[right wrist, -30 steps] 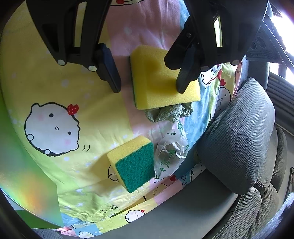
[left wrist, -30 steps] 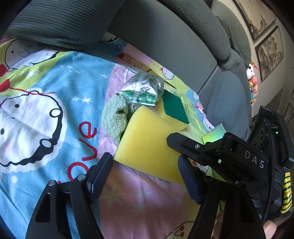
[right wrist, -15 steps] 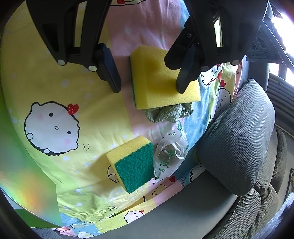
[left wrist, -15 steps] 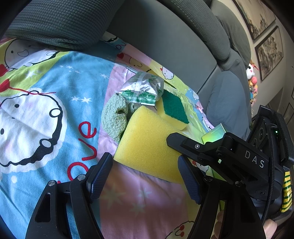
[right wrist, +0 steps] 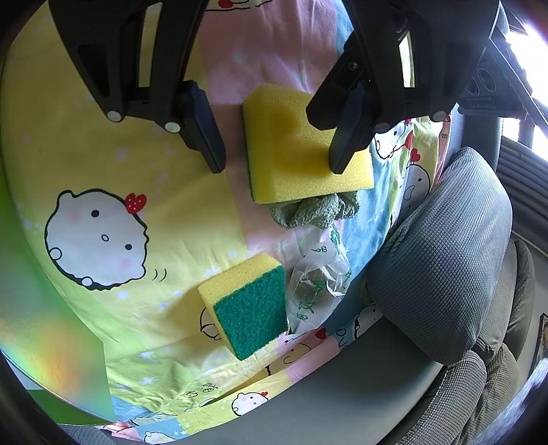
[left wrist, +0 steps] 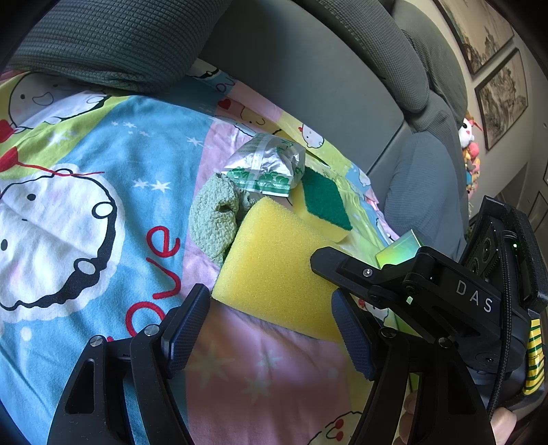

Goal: Organize objects
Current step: 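Hold the yellow sponge raised above the sheet in the right gripper, then carry the yellow sponge into the green-rimmed box and open the right gripper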

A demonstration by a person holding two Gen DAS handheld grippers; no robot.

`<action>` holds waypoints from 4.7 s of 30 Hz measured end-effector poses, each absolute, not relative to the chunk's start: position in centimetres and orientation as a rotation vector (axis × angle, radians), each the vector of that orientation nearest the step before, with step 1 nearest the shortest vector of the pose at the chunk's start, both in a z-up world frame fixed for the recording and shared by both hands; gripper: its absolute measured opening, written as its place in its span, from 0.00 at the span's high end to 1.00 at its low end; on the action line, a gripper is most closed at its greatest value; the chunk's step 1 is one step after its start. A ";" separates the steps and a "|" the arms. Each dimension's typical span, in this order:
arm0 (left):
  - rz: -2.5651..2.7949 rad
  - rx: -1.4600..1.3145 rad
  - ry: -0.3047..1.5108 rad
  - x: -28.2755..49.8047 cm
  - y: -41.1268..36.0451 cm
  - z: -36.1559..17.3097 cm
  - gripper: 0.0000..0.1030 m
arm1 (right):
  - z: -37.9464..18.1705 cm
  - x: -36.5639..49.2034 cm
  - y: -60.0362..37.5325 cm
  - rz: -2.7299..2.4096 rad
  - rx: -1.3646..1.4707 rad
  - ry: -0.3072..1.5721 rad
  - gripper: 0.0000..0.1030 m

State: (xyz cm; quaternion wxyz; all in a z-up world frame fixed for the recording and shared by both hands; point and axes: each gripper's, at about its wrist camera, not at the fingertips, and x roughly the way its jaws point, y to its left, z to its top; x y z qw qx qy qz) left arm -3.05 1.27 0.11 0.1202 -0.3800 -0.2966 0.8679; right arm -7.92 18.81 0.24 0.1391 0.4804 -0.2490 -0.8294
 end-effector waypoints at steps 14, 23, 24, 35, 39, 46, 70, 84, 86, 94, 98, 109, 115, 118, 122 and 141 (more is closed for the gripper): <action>2.536 -1.110 -0.867 -3.0 1.2 0.1 0.28 | 0.2 -7.9 18.7 -2.397 1.389 -0.719 0.41; 2.537 -1.110 -0.866 -3.0 1.3 0.1 0.28 | 0.3 -7.8 18.5 -2.395 1.391 -0.717 0.41; 2.537 -1.110 -0.866 -3.0 1.3 0.1 0.28 | 0.3 -7.8 18.5 -2.394 1.392 -0.717 0.41; 2.536 -1.110 -0.868 -3.0 1.4 0.1 0.28 | 0.3 -7.9 18.2 -2.388 1.405 -0.699 0.41; 2.536 -1.109 -0.869 -3.0 1.3 0.1 0.28 | 0.4 -8.1 18.1 -2.387 1.411 -0.687 0.41; 2.543 -1.114 -0.857 -3.0 1.3 0.1 0.28 | 0.5 -8.2 18.0 -2.388 1.418 -0.659 0.40; 2.562 -1.245 -0.729 -3.3 2.1 1.2 0.25 | 0.4 -8.6 18.0 -2.355 1.441 -0.587 0.39; 2.509 -1.248 -0.772 -3.0 1.2 1.1 0.50 | 0.7 -8.3 17.5 -2.331 1.437 -0.566 0.56; 2.513 -1.241 -0.759 -2.7 1.1 1.5 0.53 | 0.8 -8.3 17.6 -2.326 1.436 -0.575 0.56; 2.601 -1.085 -0.637 -0.7 2.8 6.3 0.53 | 3.9 -6.6 18.5 -2.353 1.325 -0.591 0.56; 2.656 -0.983 -0.521 0.8 5.0 9.5 0.53 | 6.9 -5.1 20.1 -2.391 1.215 -0.591 0.56; 2.498 -0.754 -0.273 1.4 13.1 15.2 0.53 | 12.2 -0.6 28.4 -2.593 1.013 -0.759 0.57; 2.371 -0.808 -0.231 -0.6 17.6 15.1 0.53 | 11.4 0.6 33.9 -2.669 1.020 -0.950 0.58; 2.322 -0.819 -0.220 -1.1 19.5 14.4 0.53 | 10.8 1.2 35.7 -2.687 1.034 -1.026 0.57; 2.272 -0.847 -0.255 -1.5 20.7 13.4 0.53 | 10.4 1.7 37.3 -2.744 1.073 -1.058 0.57; 2.183 -0.971 -0.387 -1.2 19.5 11.3 0.53 | 9.9 2.5 37.8 -2.960 1.180 -1.074 0.38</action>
